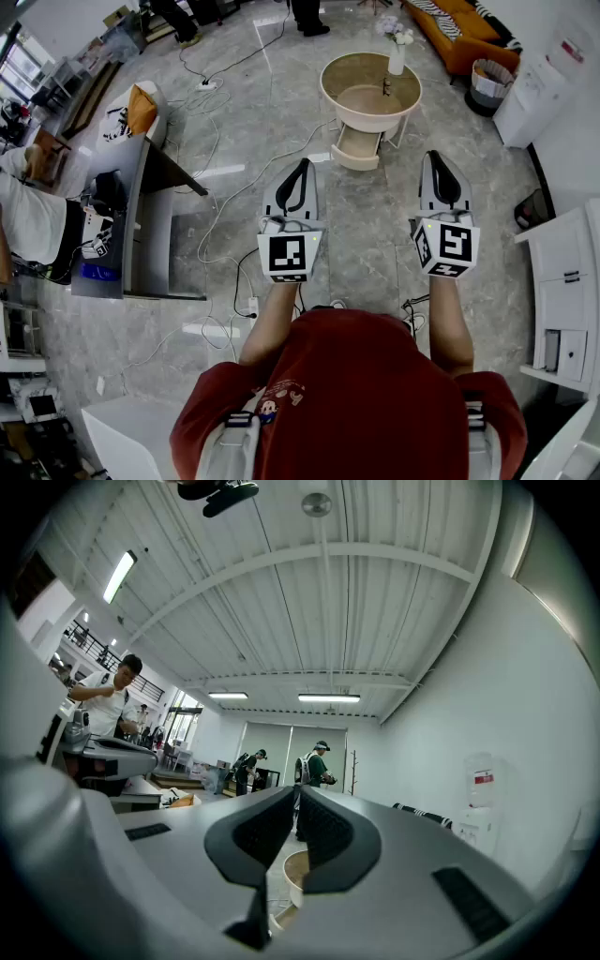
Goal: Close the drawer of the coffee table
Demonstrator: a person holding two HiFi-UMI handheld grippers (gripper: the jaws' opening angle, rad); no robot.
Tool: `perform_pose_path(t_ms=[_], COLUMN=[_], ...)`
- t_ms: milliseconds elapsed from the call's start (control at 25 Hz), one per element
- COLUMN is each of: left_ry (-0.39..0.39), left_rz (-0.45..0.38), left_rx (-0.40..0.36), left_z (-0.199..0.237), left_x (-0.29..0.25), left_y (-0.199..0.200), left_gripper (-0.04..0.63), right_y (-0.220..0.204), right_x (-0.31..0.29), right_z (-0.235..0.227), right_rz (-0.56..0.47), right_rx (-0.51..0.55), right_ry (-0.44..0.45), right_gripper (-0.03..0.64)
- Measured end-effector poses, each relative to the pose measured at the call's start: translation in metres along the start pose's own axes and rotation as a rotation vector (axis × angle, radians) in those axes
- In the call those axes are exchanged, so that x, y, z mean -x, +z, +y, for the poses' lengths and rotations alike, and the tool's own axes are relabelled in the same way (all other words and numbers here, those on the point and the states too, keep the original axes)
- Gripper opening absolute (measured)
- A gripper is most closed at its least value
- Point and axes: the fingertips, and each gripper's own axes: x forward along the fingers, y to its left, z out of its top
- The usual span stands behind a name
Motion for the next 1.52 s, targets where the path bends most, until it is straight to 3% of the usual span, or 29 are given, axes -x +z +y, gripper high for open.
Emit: perform_pose_path(t_ms=[480,960,1520], left_ry=[-0.025,-0.076,-0.053], left_rz=[-0.017,0.035,0.039], left_rx=[0.027,0.088,0.087], left_z=[0.008,0.011,0.025], left_x=[-0.004,-0.003,-0.052], left_y=[-0.004,-0.036,-0.057], left_gripper=[0.014,0.014,0.014], right_y=[-0.002,-0.018,-0.040], right_x=[-0.005,0.003,-0.048], right_z=[0.015,0.024,0.014], right_rz=[0.009,0.068,0.107], right_rx=[0.015,-0.004,-0.004], right_ry=[-0.011,-0.065,-0.050], right_gripper=[0.032,0.032,0.032])
